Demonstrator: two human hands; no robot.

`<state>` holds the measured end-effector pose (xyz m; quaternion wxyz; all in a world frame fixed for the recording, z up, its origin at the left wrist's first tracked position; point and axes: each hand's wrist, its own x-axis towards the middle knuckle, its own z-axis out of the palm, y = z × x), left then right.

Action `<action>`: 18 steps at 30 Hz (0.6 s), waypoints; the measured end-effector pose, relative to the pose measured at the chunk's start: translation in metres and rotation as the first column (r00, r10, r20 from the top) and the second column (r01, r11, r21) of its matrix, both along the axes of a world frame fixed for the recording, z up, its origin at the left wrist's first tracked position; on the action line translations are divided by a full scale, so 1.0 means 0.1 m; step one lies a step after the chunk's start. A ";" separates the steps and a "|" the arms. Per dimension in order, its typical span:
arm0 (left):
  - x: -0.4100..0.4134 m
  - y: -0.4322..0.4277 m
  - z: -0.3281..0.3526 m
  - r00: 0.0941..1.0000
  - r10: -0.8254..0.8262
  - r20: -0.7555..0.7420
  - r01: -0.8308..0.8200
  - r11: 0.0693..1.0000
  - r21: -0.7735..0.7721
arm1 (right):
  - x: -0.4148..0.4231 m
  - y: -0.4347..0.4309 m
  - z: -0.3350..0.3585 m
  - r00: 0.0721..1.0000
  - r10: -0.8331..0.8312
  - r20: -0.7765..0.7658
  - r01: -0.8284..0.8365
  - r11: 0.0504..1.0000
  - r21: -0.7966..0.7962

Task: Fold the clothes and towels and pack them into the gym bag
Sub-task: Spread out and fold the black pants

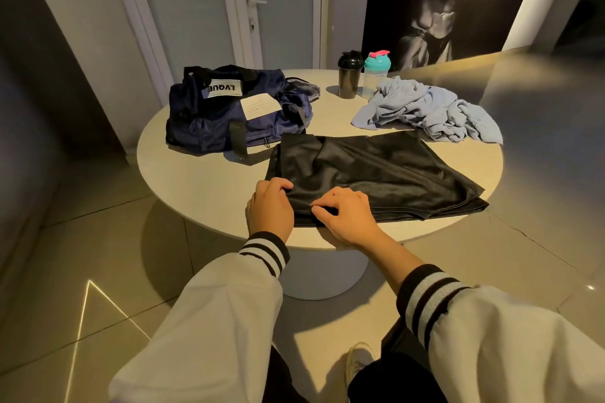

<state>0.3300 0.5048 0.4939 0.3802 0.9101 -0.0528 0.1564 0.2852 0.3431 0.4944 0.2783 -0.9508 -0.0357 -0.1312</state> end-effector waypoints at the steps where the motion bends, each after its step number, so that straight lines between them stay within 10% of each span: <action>1: -0.01 0.00 0.00 1.000 0.002 -0.001 -0.002 0.999 -0.039 | 0.00 0.00 0.00 1.000 0.003 -0.005 -0.003 1.000 -0.013; 9: -0.01 0.01 -0.06 0.999 -0.037 -0.012 0.034 0.982 -0.185 | -0.08 0.01 0.07 1.000 -0.024 -0.016 0.023 0.999 -0.050; 18: 0.07 0.05 0.13 0.947 -0.193 -0.258 0.216 0.974 0.064 | -0.07 -0.02 0.27 0.985 -0.155 -0.076 0.151 0.987 -0.053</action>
